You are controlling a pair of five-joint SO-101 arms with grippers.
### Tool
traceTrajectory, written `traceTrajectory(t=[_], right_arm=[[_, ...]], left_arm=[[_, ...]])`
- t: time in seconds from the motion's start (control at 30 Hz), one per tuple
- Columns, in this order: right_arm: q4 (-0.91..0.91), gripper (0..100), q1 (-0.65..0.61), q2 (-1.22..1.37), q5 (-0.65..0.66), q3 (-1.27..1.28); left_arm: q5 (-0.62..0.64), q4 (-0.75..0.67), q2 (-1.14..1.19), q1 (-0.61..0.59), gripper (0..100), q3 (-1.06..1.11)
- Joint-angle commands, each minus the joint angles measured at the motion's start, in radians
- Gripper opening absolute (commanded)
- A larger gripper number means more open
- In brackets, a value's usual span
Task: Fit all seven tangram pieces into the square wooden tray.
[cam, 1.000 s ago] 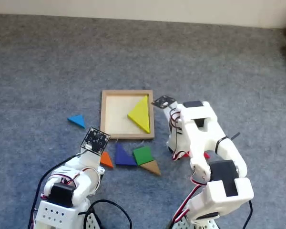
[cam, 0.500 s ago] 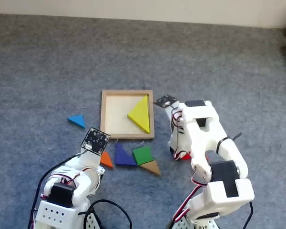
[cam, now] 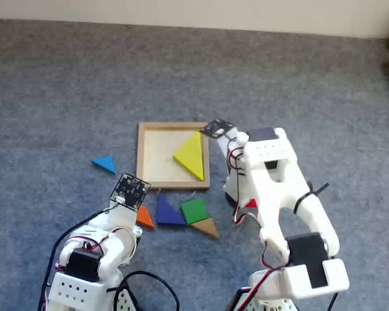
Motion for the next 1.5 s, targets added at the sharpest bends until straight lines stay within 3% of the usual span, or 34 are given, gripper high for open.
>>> traceTrajectory(t=[0.0, 0.5, 0.73, 1.0, 1.2, 1.47], right_arm=[[-0.022, 15.9, -0.070, -0.093, 0.003, -0.068], [-0.519, 15.9, -0.283, -0.104, 0.008, -0.058], [-0.656, 15.9, -0.326, 0.013, 0.008, -0.065], [-0.710, 16.6, -0.326, 0.185, 0.009, -0.122], [-0.708, 34.2, -0.328, 0.193, 0.009, -0.130], [-0.668, 34.7, -0.338, 0.154, 0.008, -0.133]], left_arm=[[0.006, 0.000, -0.045, 0.015, 1, 0.021], [0.006, 0.000, -0.045, 0.015, 1, 0.021], [0.006, 0.000, -0.045, 0.015, 1, 0.021], [0.006, 0.000, -0.045, 0.015, 1, 0.021], [0.006, 0.000, -0.045, 0.015, 1, 0.021], [0.006, 0.000, -0.045, 0.015, 1, 0.021]])
